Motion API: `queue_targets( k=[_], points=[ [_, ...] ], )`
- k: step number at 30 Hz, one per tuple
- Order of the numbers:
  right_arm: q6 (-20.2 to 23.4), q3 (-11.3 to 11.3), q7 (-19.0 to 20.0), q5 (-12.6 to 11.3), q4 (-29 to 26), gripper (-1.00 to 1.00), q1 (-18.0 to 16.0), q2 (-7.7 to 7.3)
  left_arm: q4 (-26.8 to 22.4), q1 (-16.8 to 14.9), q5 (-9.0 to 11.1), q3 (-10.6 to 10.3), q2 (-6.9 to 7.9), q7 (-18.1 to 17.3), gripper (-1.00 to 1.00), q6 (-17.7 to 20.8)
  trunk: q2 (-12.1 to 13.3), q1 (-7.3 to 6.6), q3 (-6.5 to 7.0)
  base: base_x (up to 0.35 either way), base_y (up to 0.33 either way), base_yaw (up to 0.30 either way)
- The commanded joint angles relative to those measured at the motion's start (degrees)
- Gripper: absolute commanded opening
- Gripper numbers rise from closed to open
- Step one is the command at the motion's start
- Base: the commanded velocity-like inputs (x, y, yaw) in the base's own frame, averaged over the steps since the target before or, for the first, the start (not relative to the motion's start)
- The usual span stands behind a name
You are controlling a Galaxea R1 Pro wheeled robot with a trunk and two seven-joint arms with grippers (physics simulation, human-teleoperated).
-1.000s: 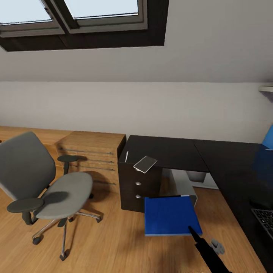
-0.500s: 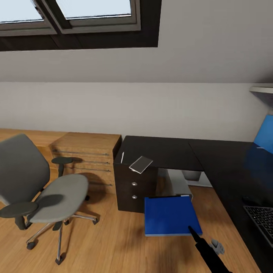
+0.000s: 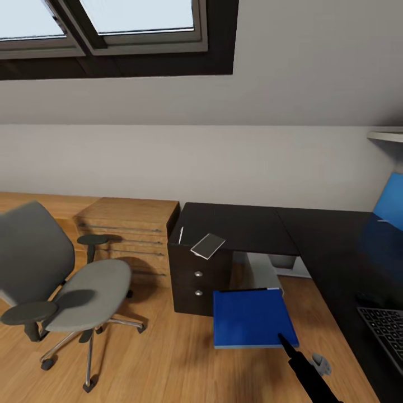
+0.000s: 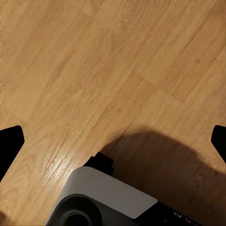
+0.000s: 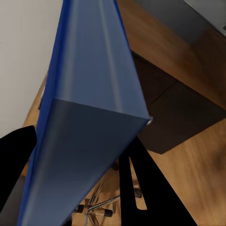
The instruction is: In the bedroom, organize the workspace by keeping the computer under the desk, ensuring the monitor is on the desk, placing the keyboard on the desk next to the monitor, placing the mouse on the desk next to the keyboard, moving the folder from the swivel chair onto the desk next to the mouse, stacking the notebook on top of the folder with the pen on top of the notebook, and positioning the swivel chair next to the desk.
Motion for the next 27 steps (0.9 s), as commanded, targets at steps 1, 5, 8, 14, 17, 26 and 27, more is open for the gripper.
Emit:
queue_targets(
  k=[1,5,8,14,17,26,27],
  points=[
    [-0.39,0.49,0.11,-0.48,0.04,-1.0,-0.06,-0.07,-0.09,-0.03,0.29,-0.31,0.05,0.46,1.0,0.14,0.38,-0.23,0.12,0.0,0.0,0.0],
    [-0.39,0.51,0.22,-0.44,0.06,-1.0,-0.06,-0.05,-0.06,-0.03,0.29,-0.34,-0.25,0.46,1.0,0.14,1.98,-1.11,0.84,0.0,0.0,0.0],
    [-0.39,0.5,0.24,-0.5,0.06,-1.0,-0.06,-0.05,-0.05,-0.03,0.29,-0.35,-0.36,0.46,1.0,0.14,3.19,-1.76,1.38,0.0,0.0,0.0],
    [-0.33,0.43,0.28,-0.52,0.06,-1.0,-0.06,-0.13,-0.04,-0.03,0.29,-0.34,-0.39,0.46,1.0,0.14,5.59,-3.08,2.46,0.0,0.0,0.0],
    [-0.31,0.43,0.24,-0.53,0.06,-1.0,-0.06,-0.14,-0.05,-0.03,0.29,-0.34,-0.39,0.46,1.0,0.14,6.8,-3.74,3.0,0.0,0.0,0.0],
    [-0.32,0.47,1.52,-0.5,0.58,-1.0,-0.06,-0.1,-0.04,-0.03,0.29,-0.38,-0.34,0.46,1.0,0.14,10.41,-5.72,4.61,0.0,0.0,0.0],
    [-0.32,0.48,1.59,-0.54,0.9,-1.0,-0.06,-0.08,-0.04,-0.03,0.29,-0.38,-0.35,0.46,1.0,0.14,10.81,-5.94,4.79,0.0,0.0,0.0]
  ],
)
